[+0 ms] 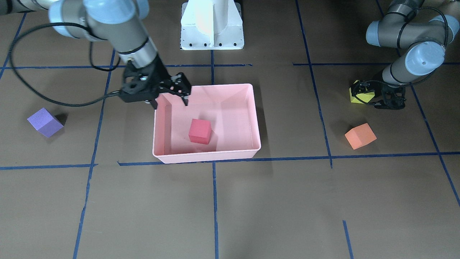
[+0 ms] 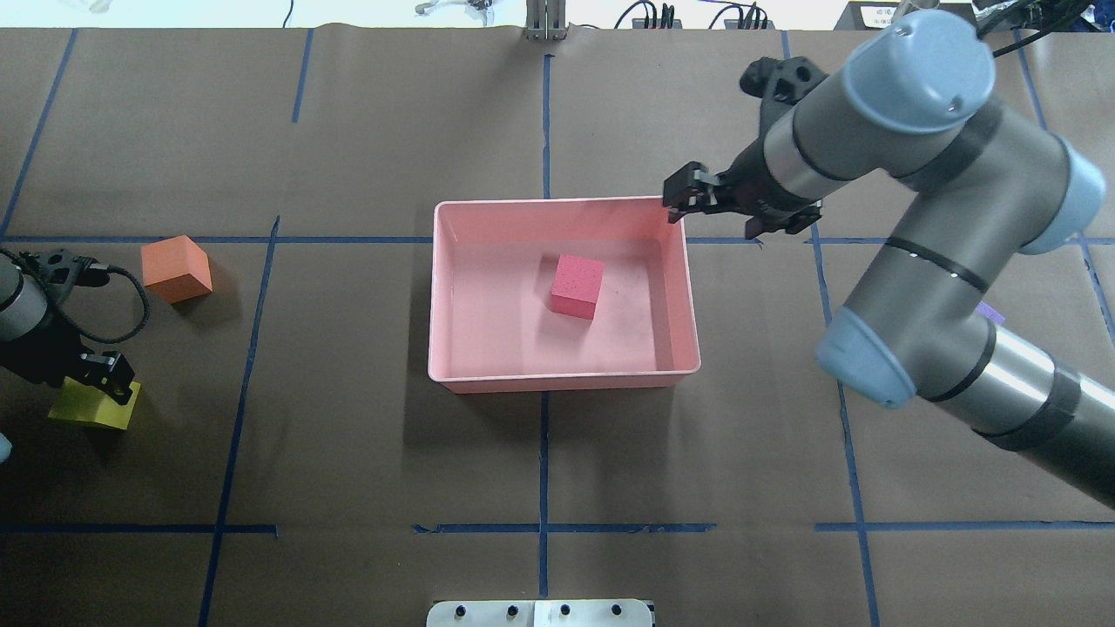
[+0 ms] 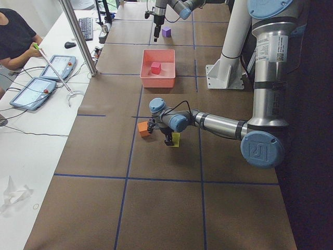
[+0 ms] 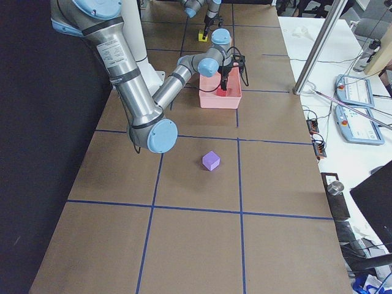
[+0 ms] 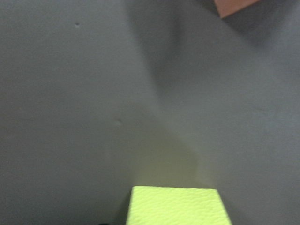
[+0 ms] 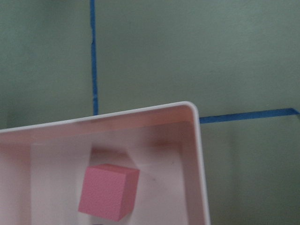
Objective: Place blocks into pink bin with both arms
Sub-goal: 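Grasp the yellow-green cube with the left gripper while the right arm withdraws, then carry the yellow-green cube into the bin while the right gripper descends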
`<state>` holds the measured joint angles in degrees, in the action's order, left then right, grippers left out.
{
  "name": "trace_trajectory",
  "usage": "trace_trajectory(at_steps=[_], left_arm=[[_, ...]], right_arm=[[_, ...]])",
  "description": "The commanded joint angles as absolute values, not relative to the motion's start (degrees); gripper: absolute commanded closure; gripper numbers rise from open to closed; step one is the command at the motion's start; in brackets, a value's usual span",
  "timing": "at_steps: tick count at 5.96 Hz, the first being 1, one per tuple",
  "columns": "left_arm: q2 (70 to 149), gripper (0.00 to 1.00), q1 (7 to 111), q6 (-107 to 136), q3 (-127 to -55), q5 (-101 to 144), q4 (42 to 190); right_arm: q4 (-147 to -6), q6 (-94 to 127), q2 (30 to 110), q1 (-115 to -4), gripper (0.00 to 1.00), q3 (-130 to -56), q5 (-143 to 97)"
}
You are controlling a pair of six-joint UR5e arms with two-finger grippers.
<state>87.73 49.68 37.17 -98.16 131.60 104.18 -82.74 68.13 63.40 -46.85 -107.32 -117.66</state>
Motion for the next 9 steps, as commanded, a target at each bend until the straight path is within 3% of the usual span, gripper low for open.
trace_trajectory(at_steps=[1, 2, 3, 6, 8, 9], left_arm=[[87.54, 0.93, 50.01, 38.14, -103.23, 136.97, 103.72], [89.02, 0.93, 52.45, 42.58, -107.53, 138.50, 103.45], [97.13, 0.92, 53.17, 51.68, -107.84, 138.34, 103.36], [121.40, 0.91, 51.52, 72.12, -101.72, 137.82, 103.45], [131.18, 0.85, 44.35, 74.00, -92.94, 126.90, 104.15], [131.48, 0.82, 40.03, 74.26, -92.64, 122.48, 104.32]], right_arm=[[-82.79, 58.66, 68.71, -51.32, 0.00, -107.49, -118.74], [-82.71, 54.88, 70.82, -52.46, 0.00, -107.14, -119.00], [-82.71, 48.06, 73.36, -53.25, 0.00, -107.14, -118.66], [-82.35, 32.39, 82.86, -56.68, 0.00, -107.05, -118.48], [-82.35, 22.83, 85.60, -57.39, 0.00, -106.79, -118.65], [-82.35, 16.41, 85.95, -57.48, 0.00, -106.00, -118.74]])
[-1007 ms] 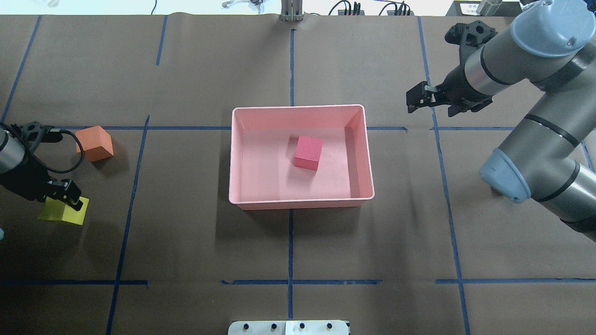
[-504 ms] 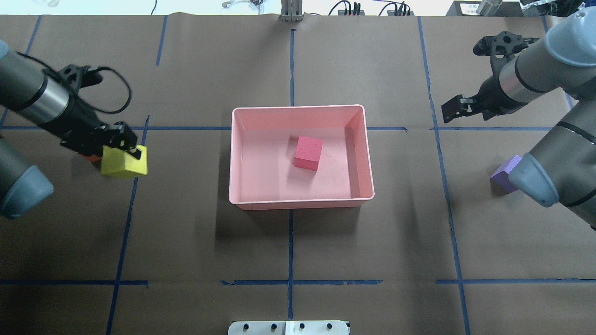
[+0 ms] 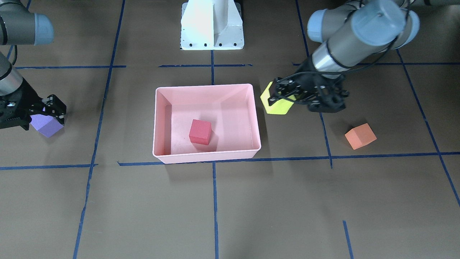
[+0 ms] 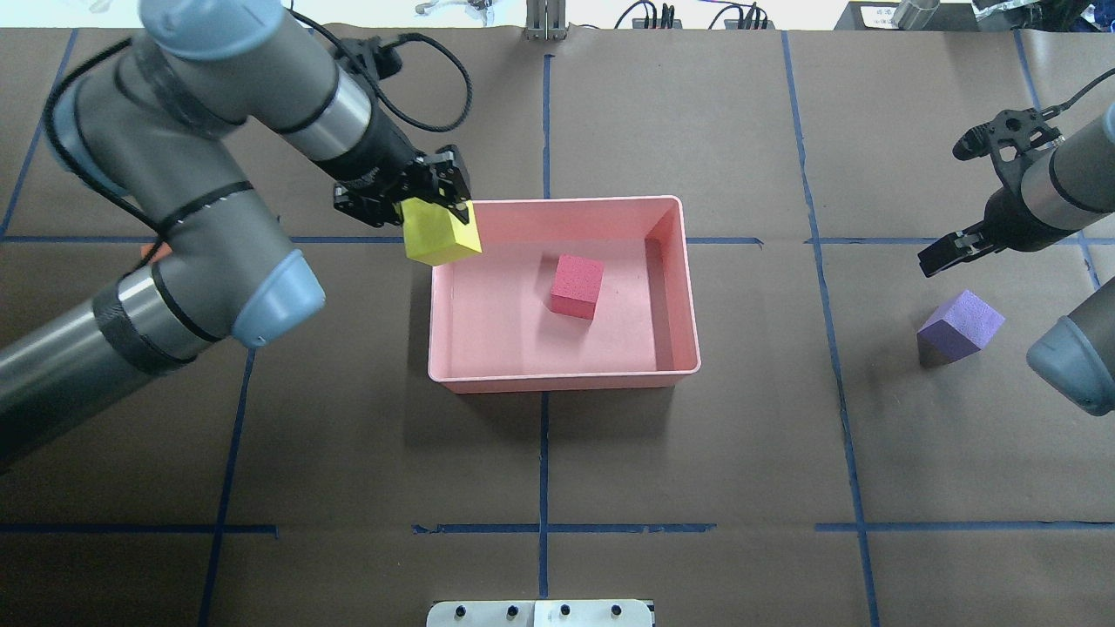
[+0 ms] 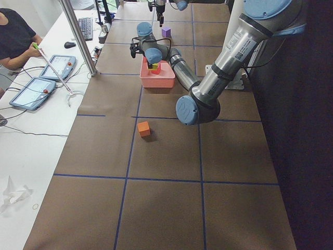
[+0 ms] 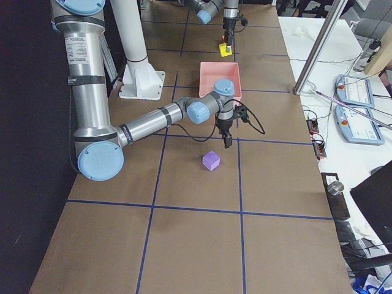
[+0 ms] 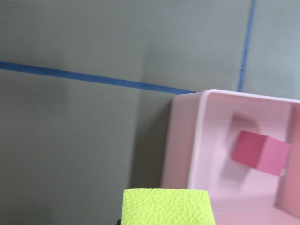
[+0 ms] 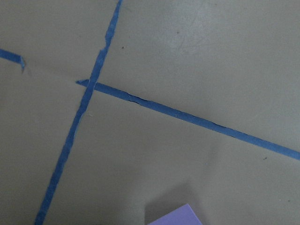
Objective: Place blocks into pink bin with both arms
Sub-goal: 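Carry the yellow-green cube into the bin while the right gripper descends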
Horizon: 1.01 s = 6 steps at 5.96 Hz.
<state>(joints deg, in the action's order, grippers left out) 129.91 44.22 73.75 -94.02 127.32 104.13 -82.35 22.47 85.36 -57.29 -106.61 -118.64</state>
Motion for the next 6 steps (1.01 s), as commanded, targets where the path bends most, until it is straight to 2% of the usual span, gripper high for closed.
trace_trajectory(at_steps=[1, 2, 3, 6], left_arm=[[132.88, 0.64, 37.55, 76.88, -91.85, 119.73, 104.76], [133.06, 0.07, 37.01, 76.90, -91.41, 118.84, 105.81], [133.07, 0.01, 36.57, 76.90, -91.23, 117.44, 106.69], [133.42, 0.00, 36.65, 77.78, -91.32, 117.25, 107.13]], right_arm=[[-82.35, 11.91, 86.39, -57.48, 0.00, -105.91, -118.91], [-82.27, 8.47, 87.01, -57.39, 0.00, -104.95, -118.83], [-82.35, 3.13, 87.01, -57.48, 0.00, -103.55, -118.92], [-78.16, 1.76, 86.66, -57.22, 0.00, -98.20, -126.62]])
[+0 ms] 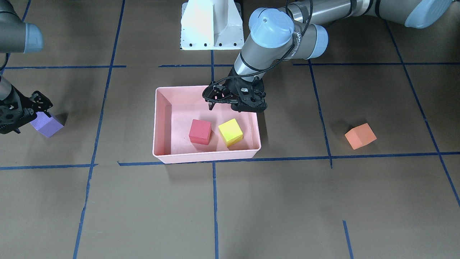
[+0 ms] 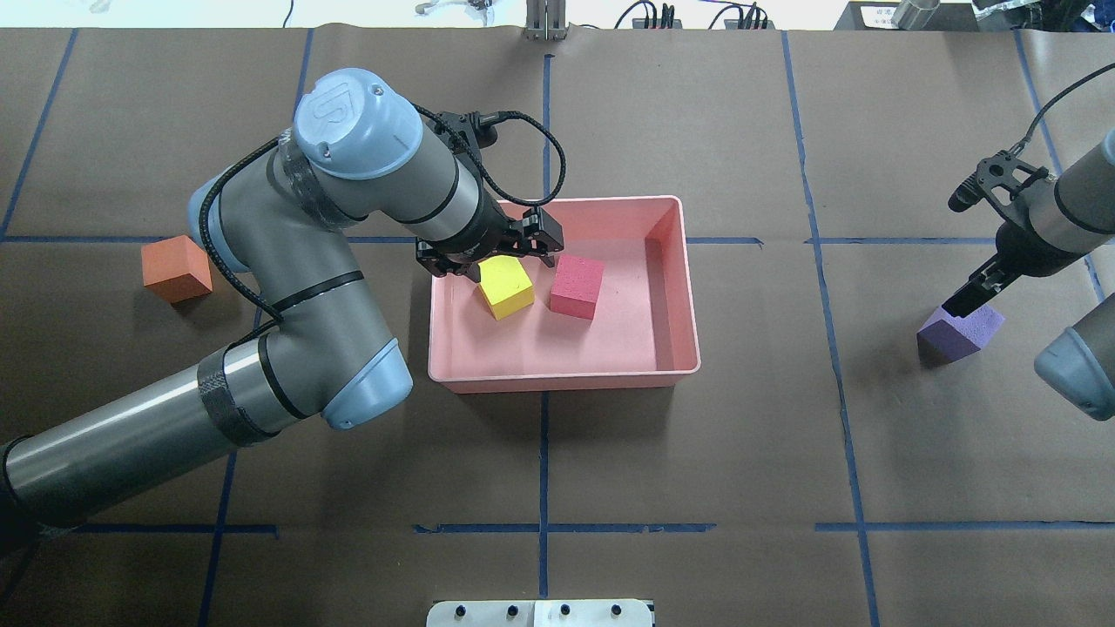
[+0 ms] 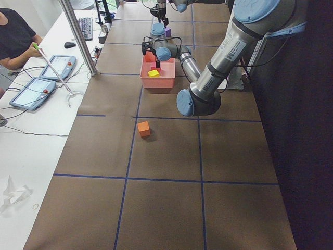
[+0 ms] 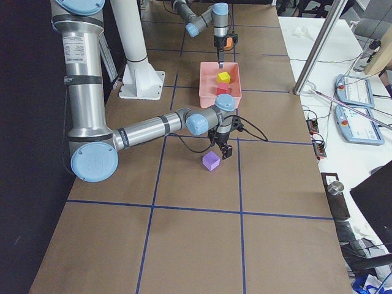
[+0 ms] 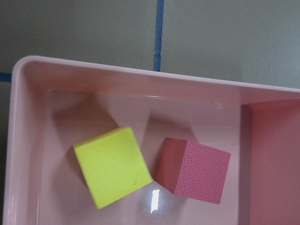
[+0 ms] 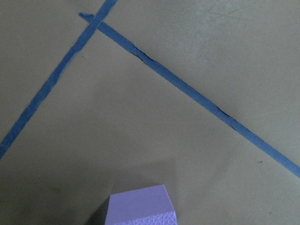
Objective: Place blocks into pink bin with both arms
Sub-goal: 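Carry the yellow-green cube into the bin while the right gripper descends, then grasp the purple cube with the right gripper while the left arm withdraws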
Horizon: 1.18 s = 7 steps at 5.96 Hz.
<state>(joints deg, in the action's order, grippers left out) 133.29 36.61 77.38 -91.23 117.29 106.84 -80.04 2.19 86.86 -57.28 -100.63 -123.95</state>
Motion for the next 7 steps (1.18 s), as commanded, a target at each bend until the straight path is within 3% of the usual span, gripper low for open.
trace_trajectory(at_steps=[1, 2, 4, 6, 7], left_arm=[[133.42, 0.00, 36.65, 77.78, -91.49, 117.25, 107.31], [133.42, 0.00, 36.74, 77.87, -91.76, 117.25, 107.49], [133.51, 0.00, 37.44, 77.87, -92.20, 117.25, 107.67], [133.51, 0.00, 39.89, 78.83, -92.64, 117.25, 110.55], [133.33, 0.00, 43.38, 78.92, -92.64, 117.33, 112.92]], right_arm=[[-74.22, 0.89, 86.57, -57.22, 0.00, -94.17, -126.91], [-70.79, 0.27, 86.14, -57.04, 0.00, -90.65, -127.44], [-70.58, 1.49, 86.22, -57.04, 0.01, -90.70, -134.17], [-70.58, 1.49, 86.75, -57.30, 0.89, -90.79, -134.47], [-70.66, 1.58, 86.57, -58.09, 1.00, -91.05, -134.47]])
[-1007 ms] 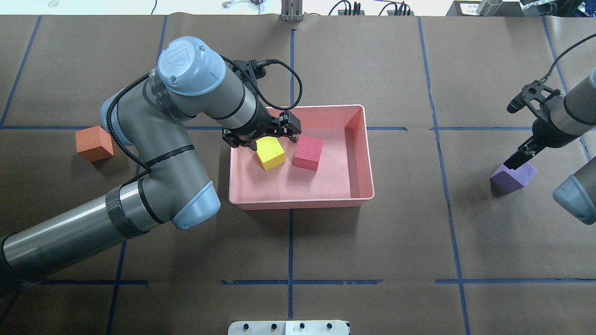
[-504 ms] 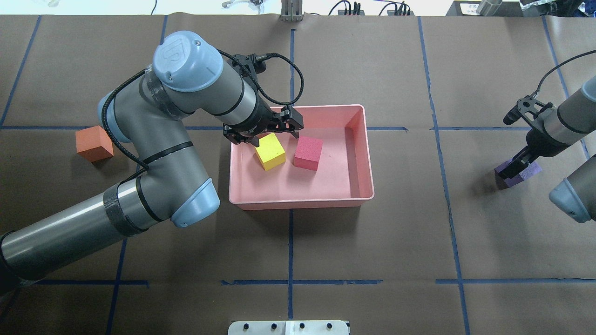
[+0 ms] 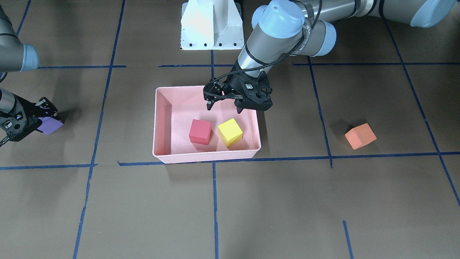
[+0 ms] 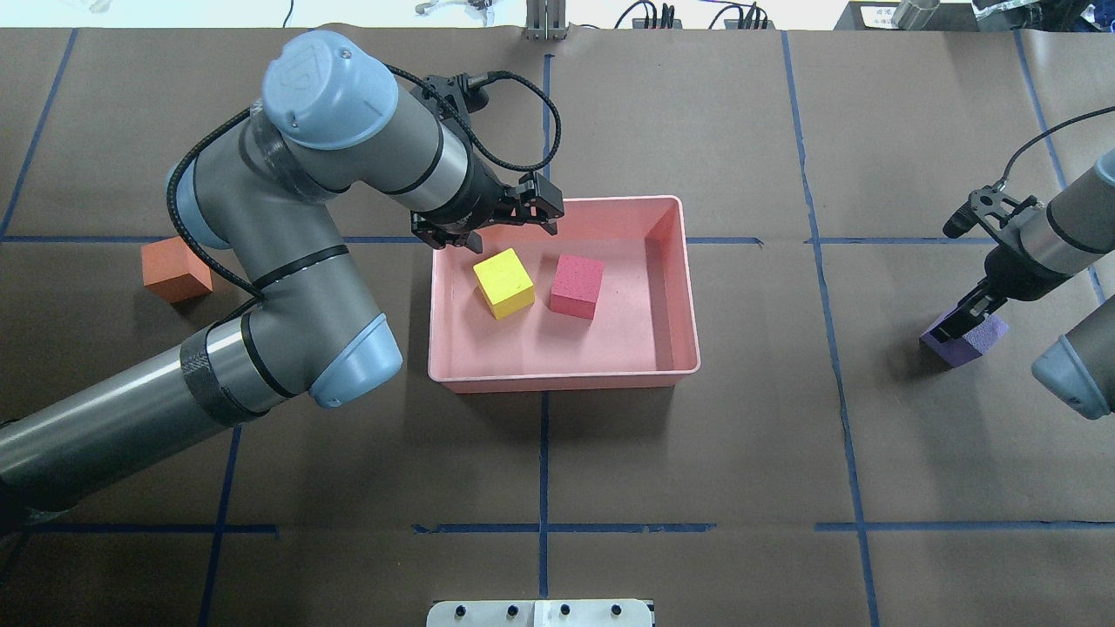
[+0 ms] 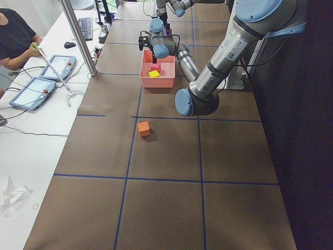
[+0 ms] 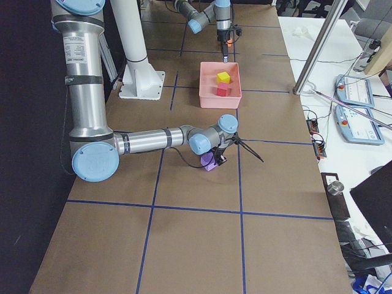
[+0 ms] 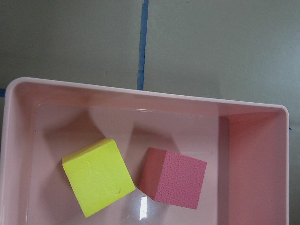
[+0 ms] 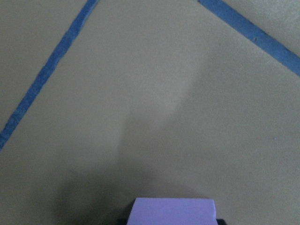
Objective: Place blocks into pink bin with both arms
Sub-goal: 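Grasp the purple cube with the right gripper while the left arm withdraws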
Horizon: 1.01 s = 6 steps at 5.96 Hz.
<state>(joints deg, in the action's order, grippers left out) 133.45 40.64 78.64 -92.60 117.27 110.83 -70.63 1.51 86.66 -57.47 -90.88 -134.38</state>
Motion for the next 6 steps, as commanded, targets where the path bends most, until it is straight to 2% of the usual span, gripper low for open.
trace_trajectory(at_steps=[1, 4, 6], left_arm=[[132.72, 0.00, 47.59, 78.32, -92.64, 117.60, 113.11], [118.95, 0.00, 54.65, 60.98, -92.29, 118.82, 119.09], [112.79, 0.00, 56.51, 49.98, -91.85, 119.27, 119.09]], right_arm=[[-71.27, 2.80, 85.96, -60.71, 1.00, -92.97, -135.78], [-71.37, 33.53, 69.85, -61.79, 1.00, -95.35, -139.22], [-71.37, 55.28, 59.37, -54.97, 1.00, -95.36, -135.64]])
